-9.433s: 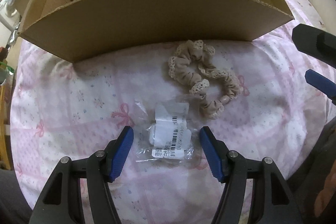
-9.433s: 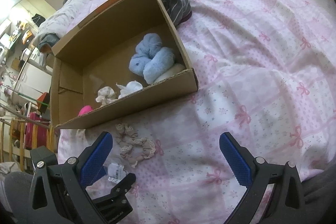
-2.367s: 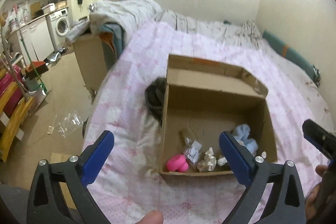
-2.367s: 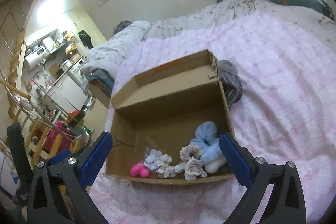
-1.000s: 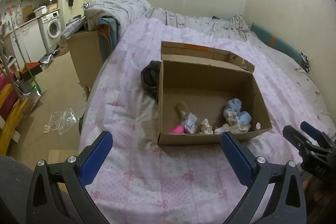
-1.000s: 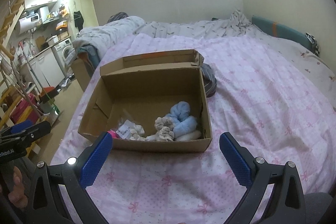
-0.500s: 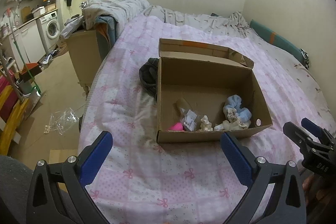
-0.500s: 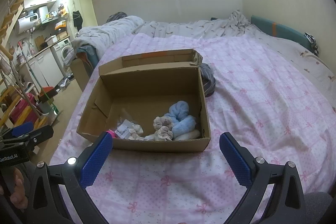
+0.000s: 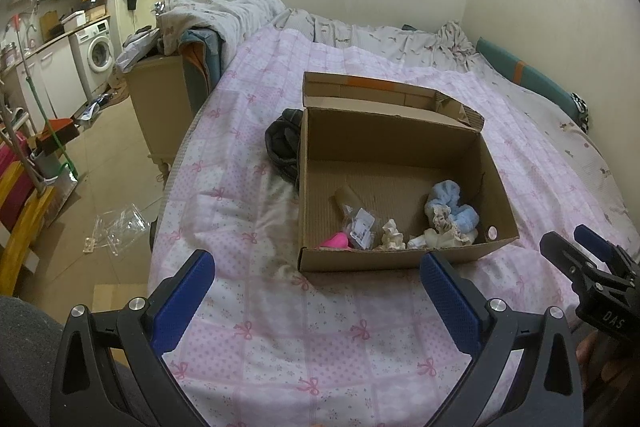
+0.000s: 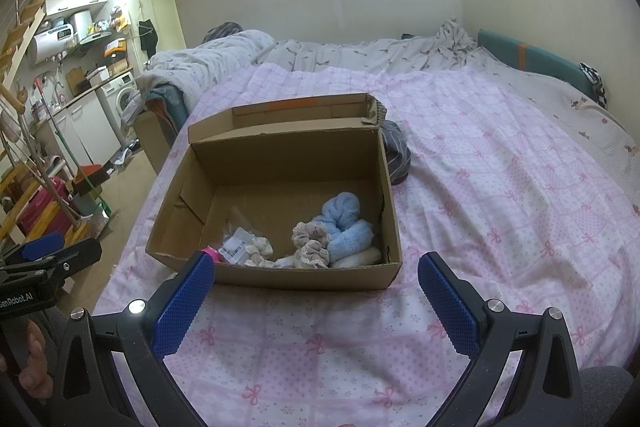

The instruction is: Organize soft objects

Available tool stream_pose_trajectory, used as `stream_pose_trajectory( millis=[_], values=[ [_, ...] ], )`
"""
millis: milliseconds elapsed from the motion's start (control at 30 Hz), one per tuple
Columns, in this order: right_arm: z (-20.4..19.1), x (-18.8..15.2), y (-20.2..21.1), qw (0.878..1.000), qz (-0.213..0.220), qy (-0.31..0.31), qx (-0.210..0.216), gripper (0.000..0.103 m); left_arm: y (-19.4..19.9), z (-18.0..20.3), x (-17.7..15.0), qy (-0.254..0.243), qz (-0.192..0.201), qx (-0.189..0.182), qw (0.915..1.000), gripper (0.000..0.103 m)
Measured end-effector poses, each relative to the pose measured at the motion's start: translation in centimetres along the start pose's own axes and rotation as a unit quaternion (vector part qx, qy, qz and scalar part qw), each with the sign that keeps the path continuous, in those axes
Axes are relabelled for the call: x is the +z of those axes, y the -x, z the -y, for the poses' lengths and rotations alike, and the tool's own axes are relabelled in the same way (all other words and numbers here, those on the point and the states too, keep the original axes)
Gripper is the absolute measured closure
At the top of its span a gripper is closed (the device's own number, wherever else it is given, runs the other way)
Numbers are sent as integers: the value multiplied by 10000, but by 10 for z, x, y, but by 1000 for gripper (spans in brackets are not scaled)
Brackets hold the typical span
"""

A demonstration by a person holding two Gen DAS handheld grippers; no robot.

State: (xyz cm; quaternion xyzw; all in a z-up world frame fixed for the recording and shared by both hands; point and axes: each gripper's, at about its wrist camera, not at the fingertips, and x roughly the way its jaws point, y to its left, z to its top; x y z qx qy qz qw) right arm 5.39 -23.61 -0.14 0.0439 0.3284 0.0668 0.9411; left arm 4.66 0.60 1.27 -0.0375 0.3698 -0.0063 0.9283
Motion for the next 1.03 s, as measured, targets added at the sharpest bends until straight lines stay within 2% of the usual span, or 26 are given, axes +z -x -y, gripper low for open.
stream_pose_trajectory(
  millis=[1033],
  values=[
    [-2, 2, 1, 10000, 16, -12, 34, 0, -1, 1, -1, -11, -7, 8, 10000, 0]
  ],
)
